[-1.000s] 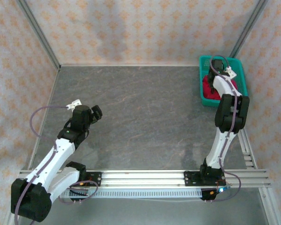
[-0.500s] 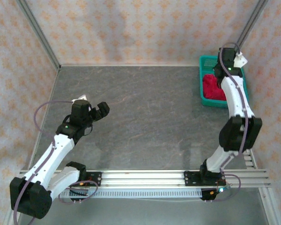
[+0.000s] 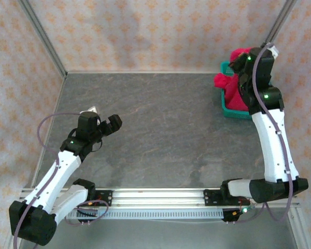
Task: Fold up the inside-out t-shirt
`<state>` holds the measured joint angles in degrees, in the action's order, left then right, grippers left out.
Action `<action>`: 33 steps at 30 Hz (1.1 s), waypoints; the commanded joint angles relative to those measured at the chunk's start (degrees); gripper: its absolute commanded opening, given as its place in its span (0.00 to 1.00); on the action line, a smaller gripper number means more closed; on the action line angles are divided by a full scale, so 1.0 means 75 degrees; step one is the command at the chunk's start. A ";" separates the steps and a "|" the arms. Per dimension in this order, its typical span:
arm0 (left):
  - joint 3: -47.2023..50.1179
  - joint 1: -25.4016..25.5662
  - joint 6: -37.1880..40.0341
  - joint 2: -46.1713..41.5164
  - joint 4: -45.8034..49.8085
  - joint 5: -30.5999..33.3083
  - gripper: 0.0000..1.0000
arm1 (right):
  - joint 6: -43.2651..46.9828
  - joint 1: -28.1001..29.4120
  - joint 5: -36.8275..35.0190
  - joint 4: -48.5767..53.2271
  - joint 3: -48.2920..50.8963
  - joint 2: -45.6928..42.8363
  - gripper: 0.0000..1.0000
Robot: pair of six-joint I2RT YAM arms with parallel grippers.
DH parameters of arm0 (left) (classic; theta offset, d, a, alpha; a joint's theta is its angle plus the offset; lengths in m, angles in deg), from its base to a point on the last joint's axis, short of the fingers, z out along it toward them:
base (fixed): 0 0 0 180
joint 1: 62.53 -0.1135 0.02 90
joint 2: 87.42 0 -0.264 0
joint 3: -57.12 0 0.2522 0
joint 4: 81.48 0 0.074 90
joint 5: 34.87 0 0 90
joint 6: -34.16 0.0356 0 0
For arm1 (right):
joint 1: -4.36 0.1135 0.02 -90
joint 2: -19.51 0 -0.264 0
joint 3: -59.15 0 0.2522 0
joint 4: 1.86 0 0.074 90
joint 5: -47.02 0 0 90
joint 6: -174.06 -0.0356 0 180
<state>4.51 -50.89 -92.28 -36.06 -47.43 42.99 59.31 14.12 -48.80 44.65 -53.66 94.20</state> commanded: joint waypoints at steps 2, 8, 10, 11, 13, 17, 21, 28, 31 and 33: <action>-0.0136 0.0052 -0.0097 0.0125 -0.0308 -0.0315 0.98 | 0.0974 0.1084 0.1308 -0.0157 -0.1489 0.0010 0.00; -0.0302 0.0081 -0.0098 0.0519 -0.0479 -0.0594 0.97 | 0.1491 0.2286 0.2810 -0.0846 -0.2364 0.0177 0.00; -0.0293 0.0085 -0.0098 0.0570 -0.0471 -0.0609 0.98 | 0.1510 0.2544 0.3286 -0.1075 -0.2449 0.0232 0.00; -0.0282 0.0083 -0.0087 0.0580 -0.0479 -0.0603 0.98 | 0.1532 0.2651 0.3402 -0.1086 -0.2521 0.0277 0.00; -0.0259 0.0088 -0.0051 0.0571 -0.0456 -0.0585 0.98 | 0.1568 0.2848 0.3504 -0.1017 -0.2594 0.0435 0.00; -0.0238 0.0088 -0.0005 0.0536 -0.0422 -0.0523 0.98 | 0.1276 0.3019 0.3696 -0.1191 -0.2075 0.0798 0.00; -0.0257 0.0088 0.0071 0.0480 -0.0290 -0.0378 0.98 | 0.1031 0.3035 0.2665 -0.1335 -0.0893 0.1258 0.00; -0.0269 0.0100 0.0472 0.0452 0.0503 -0.0023 0.95 | 0.0945 0.2255 -0.1518 -0.0168 0.0178 0.2207 0.00; -0.0206 0.0100 0.0513 0.0494 0.0645 0.0110 0.92 | 0.0450 0.1749 -0.1794 0.0132 0.0571 0.2229 0.00; -0.0138 0.0106 0.0483 0.0583 0.0629 0.0142 0.89 | 0.0417 0.1624 -0.1676 0.0249 0.0766 0.2197 0.04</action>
<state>4.03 -50.80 -89.86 -31.76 -44.91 41.90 65.19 27.58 -54.09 45.00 -47.71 113.57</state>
